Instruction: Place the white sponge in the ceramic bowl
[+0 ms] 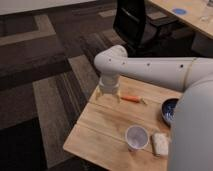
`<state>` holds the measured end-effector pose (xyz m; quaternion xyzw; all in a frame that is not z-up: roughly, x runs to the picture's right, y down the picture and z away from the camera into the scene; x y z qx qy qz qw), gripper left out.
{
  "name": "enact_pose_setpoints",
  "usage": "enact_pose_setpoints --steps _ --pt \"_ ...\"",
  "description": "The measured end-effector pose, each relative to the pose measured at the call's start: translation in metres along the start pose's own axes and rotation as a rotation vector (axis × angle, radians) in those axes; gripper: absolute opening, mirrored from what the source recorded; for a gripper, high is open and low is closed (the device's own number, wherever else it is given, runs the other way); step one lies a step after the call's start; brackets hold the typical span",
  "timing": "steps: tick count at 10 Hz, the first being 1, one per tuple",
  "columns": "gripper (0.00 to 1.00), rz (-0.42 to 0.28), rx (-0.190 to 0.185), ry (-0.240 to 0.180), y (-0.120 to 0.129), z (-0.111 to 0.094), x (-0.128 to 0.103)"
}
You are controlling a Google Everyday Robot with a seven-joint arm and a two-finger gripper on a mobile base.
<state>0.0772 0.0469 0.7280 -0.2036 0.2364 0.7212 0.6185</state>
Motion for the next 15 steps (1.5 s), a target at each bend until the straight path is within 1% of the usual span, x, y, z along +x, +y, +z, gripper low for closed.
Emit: enact_pose_setpoints --steps 1,2,3,5,8,9,10,11,12,13,14,15 --pt "0.65 0.031 0.03 0.0 -0.038 -0.003 0.012" --pt "0.65 0.073 0.068 0.003 -0.077 -0.006 0.031" --pt "0.65 0.121 0.095 0.021 -0.113 -0.007 0.059" --pt "0.65 0.159 0.11 0.049 -0.133 -0.006 0.086" --pt "0.65 0.155 0.109 0.049 -0.131 -0.006 0.086" --pt "0.65 0.153 0.116 0.044 -0.132 -0.005 0.085" --pt "0.65 0.17 0.146 0.028 -0.145 -0.006 0.083" --pt "0.65 0.224 0.218 -0.016 -0.184 -0.008 0.078" --pt "0.65 0.285 0.276 -0.051 -0.221 -0.007 0.077" --pt "0.65 0.316 0.282 -0.06 -0.237 -0.001 0.08" --pt "0.65 0.323 0.246 -0.056 -0.241 0.014 0.087" --pt "0.65 0.315 0.222 -0.05 -0.239 0.02 0.091"
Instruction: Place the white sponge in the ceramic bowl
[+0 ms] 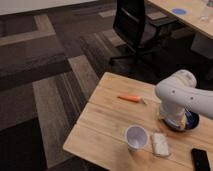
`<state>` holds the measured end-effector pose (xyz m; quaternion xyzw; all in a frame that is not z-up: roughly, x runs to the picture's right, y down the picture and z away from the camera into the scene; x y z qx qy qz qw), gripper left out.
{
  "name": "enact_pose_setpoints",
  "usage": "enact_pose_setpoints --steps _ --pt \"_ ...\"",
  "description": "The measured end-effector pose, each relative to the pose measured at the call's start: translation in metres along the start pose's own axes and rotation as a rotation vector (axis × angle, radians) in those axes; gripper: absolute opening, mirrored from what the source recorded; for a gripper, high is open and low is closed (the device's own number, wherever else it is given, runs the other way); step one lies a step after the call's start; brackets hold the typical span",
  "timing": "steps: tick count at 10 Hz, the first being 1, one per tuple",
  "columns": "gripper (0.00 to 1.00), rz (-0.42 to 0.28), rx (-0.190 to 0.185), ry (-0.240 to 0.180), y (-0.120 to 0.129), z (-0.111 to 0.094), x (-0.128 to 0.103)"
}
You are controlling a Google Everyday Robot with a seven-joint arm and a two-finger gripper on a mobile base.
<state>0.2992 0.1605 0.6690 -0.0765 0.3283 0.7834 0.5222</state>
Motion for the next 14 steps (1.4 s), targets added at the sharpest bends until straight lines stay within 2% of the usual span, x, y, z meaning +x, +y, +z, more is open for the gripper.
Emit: enact_pose_setpoints --steps 2,3,5,7,8,9,13,14 --pt "0.65 -0.061 -0.072 0.027 0.008 0.012 0.016" --pt "0.65 -0.099 -0.088 0.037 0.006 0.018 0.023" --pt "0.65 -0.256 -0.108 0.034 0.004 0.031 0.041" --pt "0.65 -0.435 -0.121 0.056 0.008 0.046 0.065" --pt "0.65 -0.46 -0.132 0.064 0.009 0.048 0.069" --pt "0.65 -0.488 -0.162 0.09 0.01 0.055 0.074" --pt "0.65 -0.484 -0.227 0.151 0.002 0.08 0.072" --pt "0.65 -0.482 -0.233 0.156 0.001 0.083 0.072"
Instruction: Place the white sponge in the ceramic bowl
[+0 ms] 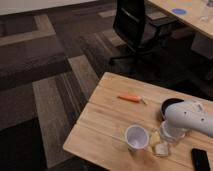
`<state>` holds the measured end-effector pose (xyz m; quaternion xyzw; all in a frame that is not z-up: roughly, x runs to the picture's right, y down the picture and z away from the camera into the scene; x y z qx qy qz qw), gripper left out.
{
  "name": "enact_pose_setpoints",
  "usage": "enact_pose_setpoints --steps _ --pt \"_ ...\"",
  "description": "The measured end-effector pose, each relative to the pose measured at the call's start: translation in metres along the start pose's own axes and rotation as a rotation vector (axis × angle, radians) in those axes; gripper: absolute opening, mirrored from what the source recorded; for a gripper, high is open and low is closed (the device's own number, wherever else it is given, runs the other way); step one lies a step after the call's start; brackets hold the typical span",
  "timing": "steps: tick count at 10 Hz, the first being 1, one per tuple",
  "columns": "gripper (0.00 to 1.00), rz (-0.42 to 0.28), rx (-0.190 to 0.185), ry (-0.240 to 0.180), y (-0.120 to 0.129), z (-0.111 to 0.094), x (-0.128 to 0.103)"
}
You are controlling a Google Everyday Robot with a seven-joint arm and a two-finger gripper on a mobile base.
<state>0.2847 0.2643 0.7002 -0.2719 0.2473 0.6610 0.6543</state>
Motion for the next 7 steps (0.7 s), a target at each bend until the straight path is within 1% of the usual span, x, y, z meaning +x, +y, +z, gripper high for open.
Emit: enact_pose_setpoints --steps 1,2,3,4,5,6,7 --pt "0.65 0.007 -0.016 0.004 -0.003 0.006 -0.001" --pt "0.65 0.011 -0.024 0.004 -0.004 0.008 -0.002" --pt "0.63 0.02 -0.034 0.002 -0.005 0.01 -0.004" --pt "0.49 0.025 -0.04 0.002 -0.006 0.011 -0.006" --pt "0.34 0.023 -0.035 0.003 -0.005 0.009 -0.008" --pt "0.17 0.029 -0.003 0.008 -0.006 0.003 -0.013" --pt "0.04 0.045 0.023 0.006 -0.004 -0.008 -0.02"
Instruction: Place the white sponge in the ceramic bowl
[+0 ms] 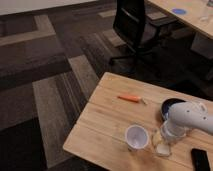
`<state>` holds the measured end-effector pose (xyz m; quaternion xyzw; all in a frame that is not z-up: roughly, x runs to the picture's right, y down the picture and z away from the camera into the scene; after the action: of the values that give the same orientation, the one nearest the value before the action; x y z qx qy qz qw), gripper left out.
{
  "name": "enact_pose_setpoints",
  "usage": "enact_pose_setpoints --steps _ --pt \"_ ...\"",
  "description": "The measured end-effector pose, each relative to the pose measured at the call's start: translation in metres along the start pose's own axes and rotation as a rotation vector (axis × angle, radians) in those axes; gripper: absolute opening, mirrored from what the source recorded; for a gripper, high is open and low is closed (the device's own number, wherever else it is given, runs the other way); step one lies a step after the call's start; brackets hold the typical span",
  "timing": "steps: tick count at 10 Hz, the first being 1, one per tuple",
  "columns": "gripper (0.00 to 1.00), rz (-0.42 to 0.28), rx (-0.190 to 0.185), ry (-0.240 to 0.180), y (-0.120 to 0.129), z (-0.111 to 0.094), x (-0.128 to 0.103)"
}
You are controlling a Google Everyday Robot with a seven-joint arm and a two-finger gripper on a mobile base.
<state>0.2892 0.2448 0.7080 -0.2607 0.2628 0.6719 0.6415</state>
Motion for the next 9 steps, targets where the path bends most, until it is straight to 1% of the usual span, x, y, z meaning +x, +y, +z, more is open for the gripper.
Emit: enact_pose_setpoints --steps 1,3,4,5,6,7,8,9 --pt "0.0 0.018 0.013 0.0 0.004 -0.011 -0.005" --pt "0.0 0.052 0.046 -0.015 0.01 -0.045 -0.019" --pt "0.0 0.081 0.074 -0.035 -0.001 -0.075 -0.034" --pt "0.0 0.09 0.078 -0.039 -0.007 -0.082 -0.039" --pt "0.0 0.133 0.093 -0.055 -0.034 -0.103 -0.053" --pt "0.0 0.155 0.1 -0.057 -0.05 -0.109 -0.059" --pt "0.0 0.172 0.112 -0.05 -0.073 -0.114 -0.066" --pt "0.0 0.177 0.112 -0.029 -0.094 -0.111 -0.071"
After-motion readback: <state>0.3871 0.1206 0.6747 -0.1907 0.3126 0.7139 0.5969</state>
